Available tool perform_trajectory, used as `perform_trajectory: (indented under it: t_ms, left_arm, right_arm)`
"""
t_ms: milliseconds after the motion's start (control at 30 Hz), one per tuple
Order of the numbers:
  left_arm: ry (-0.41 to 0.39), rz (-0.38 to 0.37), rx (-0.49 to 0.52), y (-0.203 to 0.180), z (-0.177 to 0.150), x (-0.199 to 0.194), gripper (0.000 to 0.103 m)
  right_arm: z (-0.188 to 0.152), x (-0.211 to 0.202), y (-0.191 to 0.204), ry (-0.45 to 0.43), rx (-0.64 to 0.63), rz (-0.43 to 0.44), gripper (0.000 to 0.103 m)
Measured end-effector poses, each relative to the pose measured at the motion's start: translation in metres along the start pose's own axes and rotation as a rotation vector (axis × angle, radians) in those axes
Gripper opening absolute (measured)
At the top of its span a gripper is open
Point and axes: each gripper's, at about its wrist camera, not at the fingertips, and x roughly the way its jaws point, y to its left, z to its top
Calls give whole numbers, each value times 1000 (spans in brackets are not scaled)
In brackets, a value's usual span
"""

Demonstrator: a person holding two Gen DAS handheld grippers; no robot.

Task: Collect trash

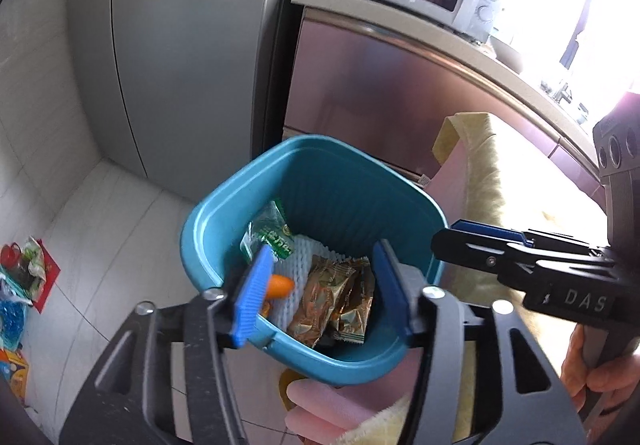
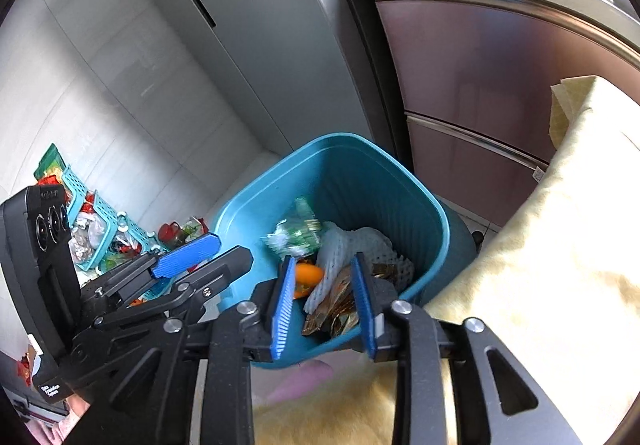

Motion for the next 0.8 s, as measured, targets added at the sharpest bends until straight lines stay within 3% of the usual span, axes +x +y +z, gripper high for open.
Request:
perform_trajectory:
  t_ms: [167,267,500,800]
  left_arm:
    - [-78,1,33,-6,-6,-29,86]
    - [-139,11,57,-11,-12,-51,98]
    - [-249,-16,56,-36,-31,-94,98]
    - [-390,-89,161,-108,-55,-134,98]
  right_arm:
    - [-13,-37,-7,-95,-10,20,54]
    - [-26,-65,-12,-177,-12,-13,73]
    - [-78,-137,-17,-400,-44,-232,97]
    - [-150,-200,-34,-576,44,-504,97]
